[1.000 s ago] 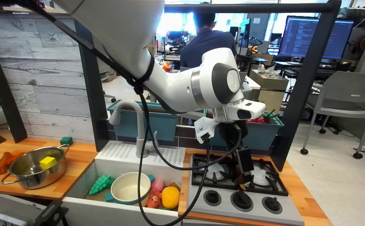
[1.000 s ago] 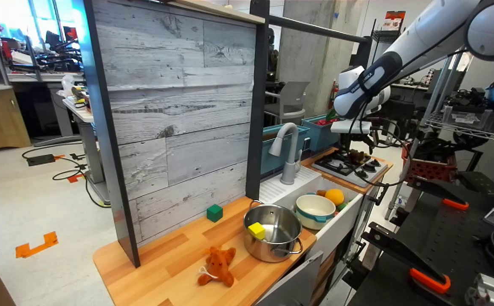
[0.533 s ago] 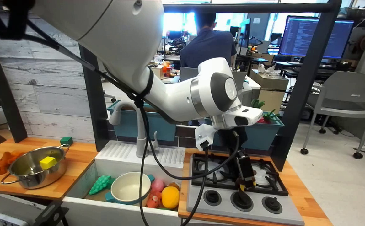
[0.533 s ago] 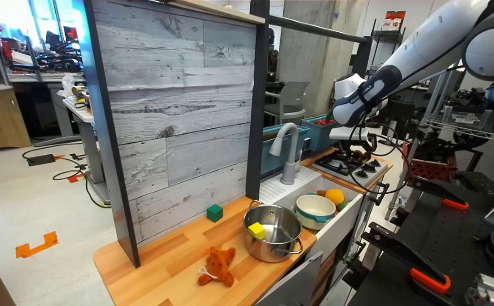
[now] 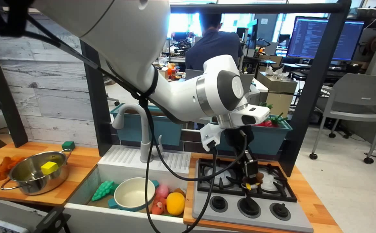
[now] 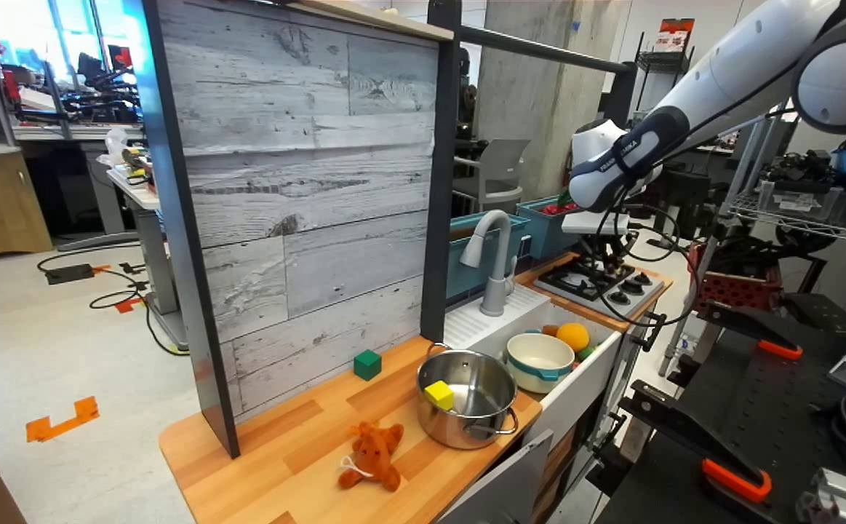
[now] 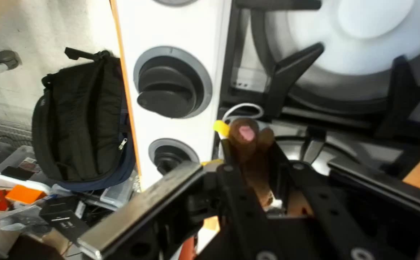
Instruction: Remove the toy from the stove and put it on the base top on the left
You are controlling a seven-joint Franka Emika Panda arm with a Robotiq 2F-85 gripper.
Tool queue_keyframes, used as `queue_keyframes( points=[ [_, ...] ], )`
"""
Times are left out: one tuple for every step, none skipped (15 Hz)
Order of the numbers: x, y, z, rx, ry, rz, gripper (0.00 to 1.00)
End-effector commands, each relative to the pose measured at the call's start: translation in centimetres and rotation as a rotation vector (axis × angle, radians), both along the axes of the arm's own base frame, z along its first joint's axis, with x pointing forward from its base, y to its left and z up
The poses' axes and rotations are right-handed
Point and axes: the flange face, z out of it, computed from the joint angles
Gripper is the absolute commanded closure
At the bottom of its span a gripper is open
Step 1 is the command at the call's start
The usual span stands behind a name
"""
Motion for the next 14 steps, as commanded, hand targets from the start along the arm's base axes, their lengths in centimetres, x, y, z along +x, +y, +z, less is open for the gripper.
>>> queue_keyframes(
  points=[
    [2.1,3.1,0.5,0.097,-0.011,0.175,0.98],
    [2.5,3.9,1.0,0.109,-0.005,0.228,0.96],
    [3.0,4.7,1.8,0.123,-0.007,0.282,0.96],
    [3.3,5.5,2.5,0.139,-0.012,0.339,1.00],
    [3.5,6.3,3.2,0.154,-0.016,0.395,0.97],
    [3.5,7.0,3.9,0.171,-0.017,0.451,0.97],
    [3.4,7.4,4.4,0.187,-0.008,0.503,0.97],
    [2.9,7.6,4.7,0.203,0.007,0.553,0.97],
    [2.6,8.0,5.2,0.217,0.012,0.608,0.97],
    [2.4,8.4,5.6,0.230,0.015,0.662,0.97],
    [2.1,8.8,6.2,0.245,0.021,0.716,0.97],
    [1.7,9.3,6.7,0.262,0.031,0.770,0.97],
    [1.2,9.8,7.2,0.277,0.043,0.824,0.97],
    [0.6,10.3,7.6,0.292,0.059,0.875,0.97]
  ],
)
